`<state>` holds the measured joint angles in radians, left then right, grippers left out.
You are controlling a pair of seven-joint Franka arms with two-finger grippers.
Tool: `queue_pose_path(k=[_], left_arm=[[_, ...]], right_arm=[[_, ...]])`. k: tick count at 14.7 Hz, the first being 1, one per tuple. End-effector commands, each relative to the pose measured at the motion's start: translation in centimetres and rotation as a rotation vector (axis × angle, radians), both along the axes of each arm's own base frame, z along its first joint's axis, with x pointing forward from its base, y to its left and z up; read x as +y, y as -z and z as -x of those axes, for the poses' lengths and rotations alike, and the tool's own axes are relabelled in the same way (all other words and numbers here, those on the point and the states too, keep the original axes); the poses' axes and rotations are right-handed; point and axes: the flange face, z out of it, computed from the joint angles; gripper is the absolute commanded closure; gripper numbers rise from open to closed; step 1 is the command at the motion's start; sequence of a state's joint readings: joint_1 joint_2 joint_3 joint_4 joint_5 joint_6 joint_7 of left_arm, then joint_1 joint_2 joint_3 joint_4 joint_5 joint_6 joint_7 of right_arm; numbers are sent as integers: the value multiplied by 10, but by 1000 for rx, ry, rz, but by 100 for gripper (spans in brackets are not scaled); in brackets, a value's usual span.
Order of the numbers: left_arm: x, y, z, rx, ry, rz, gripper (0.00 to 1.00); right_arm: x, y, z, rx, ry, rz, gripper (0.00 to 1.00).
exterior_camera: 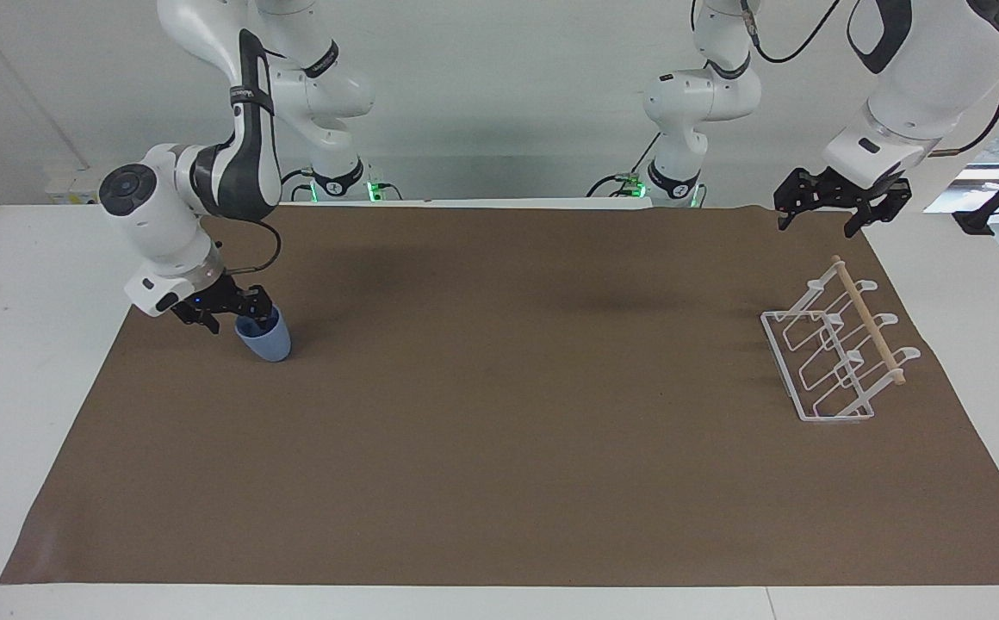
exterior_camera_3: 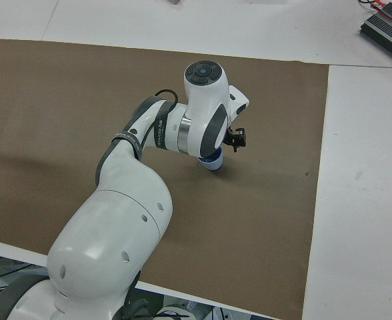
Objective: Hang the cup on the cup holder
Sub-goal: 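Reach the right gripper to the light blue cup and grasp its rim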
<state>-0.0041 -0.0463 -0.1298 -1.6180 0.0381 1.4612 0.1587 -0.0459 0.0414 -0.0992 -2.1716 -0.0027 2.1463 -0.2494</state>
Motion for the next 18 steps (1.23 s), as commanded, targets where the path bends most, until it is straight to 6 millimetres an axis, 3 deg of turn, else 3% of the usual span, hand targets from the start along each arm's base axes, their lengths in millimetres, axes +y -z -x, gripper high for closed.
queue_pose_path(k=[1,3,6,9,11,14,18], left_arm=[[3,0,6,-16,-9,-13,0],[-2,0,7,-13,-2,-16,0],[4,1,11,15,-17,-22,0],[8,0,17,37,-27,-32,0],[29,-1,18,49,-79,-35,0],[32,5,22,50,-133,-42,0],[1,21,38,44,-314,-75,0]], right_arm=[[-3,8,5,-30,-41,-18,34],[-5,10,7,-27,-59,-19,55],[-6,12,9,-21,-62,-21,97],[-2,5,4,-20,-123,-23,100],[10,-20,-9,28,-183,-41,100],[56,-73,-25,16,-192,-183,100],[147,-118,-20,31,-85,-555,100]])
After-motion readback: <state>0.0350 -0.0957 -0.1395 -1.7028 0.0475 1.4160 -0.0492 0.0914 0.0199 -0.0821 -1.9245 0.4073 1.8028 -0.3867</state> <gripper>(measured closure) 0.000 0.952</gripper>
